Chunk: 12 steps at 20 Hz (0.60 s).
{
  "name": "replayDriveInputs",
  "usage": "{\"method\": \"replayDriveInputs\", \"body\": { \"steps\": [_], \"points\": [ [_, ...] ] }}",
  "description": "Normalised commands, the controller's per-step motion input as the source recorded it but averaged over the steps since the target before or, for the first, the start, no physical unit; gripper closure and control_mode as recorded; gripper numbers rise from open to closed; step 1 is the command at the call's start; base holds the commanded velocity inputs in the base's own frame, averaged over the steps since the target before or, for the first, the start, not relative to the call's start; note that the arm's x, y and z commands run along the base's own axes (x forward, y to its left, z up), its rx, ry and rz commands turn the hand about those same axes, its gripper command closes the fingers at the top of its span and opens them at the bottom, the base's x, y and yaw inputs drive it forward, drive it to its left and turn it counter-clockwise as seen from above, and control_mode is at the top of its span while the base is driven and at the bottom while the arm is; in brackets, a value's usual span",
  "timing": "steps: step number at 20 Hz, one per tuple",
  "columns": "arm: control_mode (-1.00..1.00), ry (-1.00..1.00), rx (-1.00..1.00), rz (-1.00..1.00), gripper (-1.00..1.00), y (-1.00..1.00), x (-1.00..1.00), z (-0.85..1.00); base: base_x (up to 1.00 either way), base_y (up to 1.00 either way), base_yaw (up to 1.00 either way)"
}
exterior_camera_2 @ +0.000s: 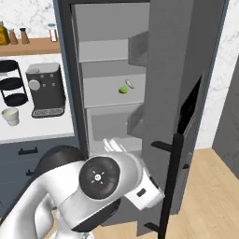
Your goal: Grab a lemon wedge from the fridge and one ice cube from the ice bowl, and put them in the glass of lemonade.
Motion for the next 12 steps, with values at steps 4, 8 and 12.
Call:
{"method": "replayDriveInputs", "body": {
  "steps": [4,8,12],
  "points": [
    [-1.0,-0.04,-0.17,-0.02,-1.0,0.76,-0.23,0.79,0.0,0.0,0.0],
    [-1.0,0.21,-0.43,-0.13,-1.0,1.0,0.62,0.62,0.0,0.0,0.0],
    [-1.0,0.42,-0.5,-0.25,-1.0,0.74,1.0,0.16,0.0,0.0,0.0]
  ]
}}
